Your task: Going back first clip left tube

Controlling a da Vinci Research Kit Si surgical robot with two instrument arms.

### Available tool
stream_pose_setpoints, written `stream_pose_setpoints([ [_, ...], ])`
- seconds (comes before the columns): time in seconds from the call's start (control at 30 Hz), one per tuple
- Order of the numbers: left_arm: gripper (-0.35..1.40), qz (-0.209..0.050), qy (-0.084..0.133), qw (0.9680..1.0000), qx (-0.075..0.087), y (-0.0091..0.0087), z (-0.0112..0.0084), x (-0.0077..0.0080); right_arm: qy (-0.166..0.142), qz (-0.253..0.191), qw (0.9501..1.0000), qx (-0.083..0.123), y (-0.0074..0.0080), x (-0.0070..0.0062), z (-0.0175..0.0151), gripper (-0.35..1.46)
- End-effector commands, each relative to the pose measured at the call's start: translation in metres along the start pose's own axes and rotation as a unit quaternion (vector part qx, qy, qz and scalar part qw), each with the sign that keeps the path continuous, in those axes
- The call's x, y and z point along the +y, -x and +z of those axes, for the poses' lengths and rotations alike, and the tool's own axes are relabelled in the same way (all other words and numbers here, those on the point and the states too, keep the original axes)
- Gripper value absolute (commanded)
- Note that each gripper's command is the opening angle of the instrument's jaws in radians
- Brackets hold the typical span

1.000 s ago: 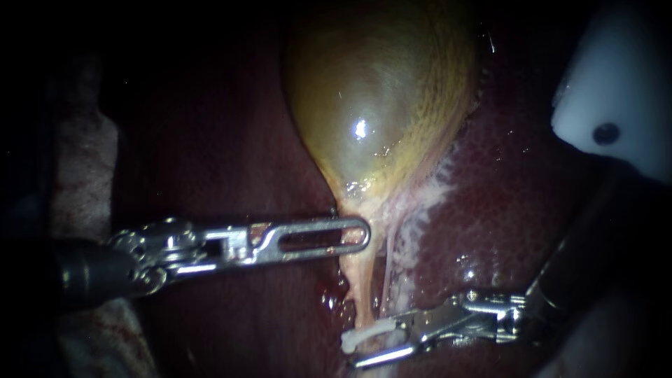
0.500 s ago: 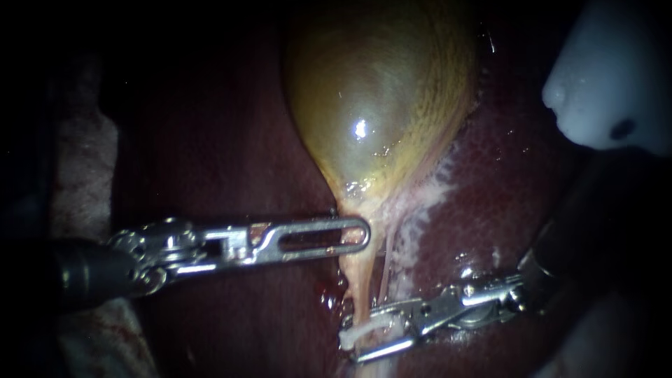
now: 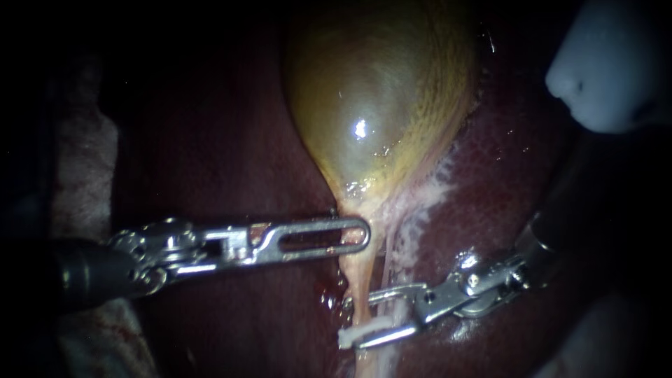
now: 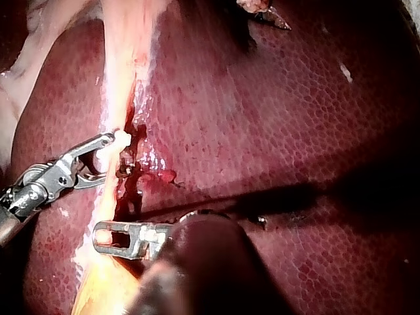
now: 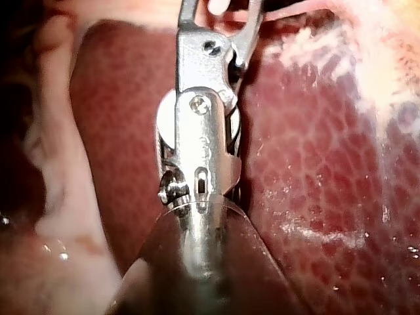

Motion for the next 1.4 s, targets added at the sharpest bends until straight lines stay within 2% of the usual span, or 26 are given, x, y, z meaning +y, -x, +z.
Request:
stream_pose_setpoints([
  [0.03,-0.35,0.0,0.0,1.0,0.0,0.0,0.0,0.0,0.002,-0.004,1.0,0.001,-0.0003,0.0001,-0.0003,0.39],
  [0.27,-0.35,0.0,0.0,1.0,0.0,0.0,0.0001,-0.0002,0.01,-0.033,0.9994,0.007,-0.0024,-0.0009,-0.0034,0.37],
  [0.43,-0.35,0.001,0.0,1.0,0.0,0.0,0.0001,-0.0005,0.018,-0.042,0.9989,0.008,-0.0031,-0.0013,-0.0054,0.37],
  [0.8,-0.35,0.001,0.0,1.0,0.0,0.0,0.0002,-0.0005,0.034,-0.065,0.9973,0.009,-0.0027,-0.002,-0.0105,0.38],
  [1.03,-0.35,0.002,0.0,1.0,0.001,0.0001,0.0004,-0.0008,0.036,-0.075,0.9964,0.014,-0.0026,-0.002,-0.0121,0.38],
  [1.4,-0.35,0.008,0.001,1.0,0.002,0.0002,0.0014,-0.0035,0.037,-0.075,0.9964,0.015,-0.0027,-0.002,-0.0118,0.38],
])
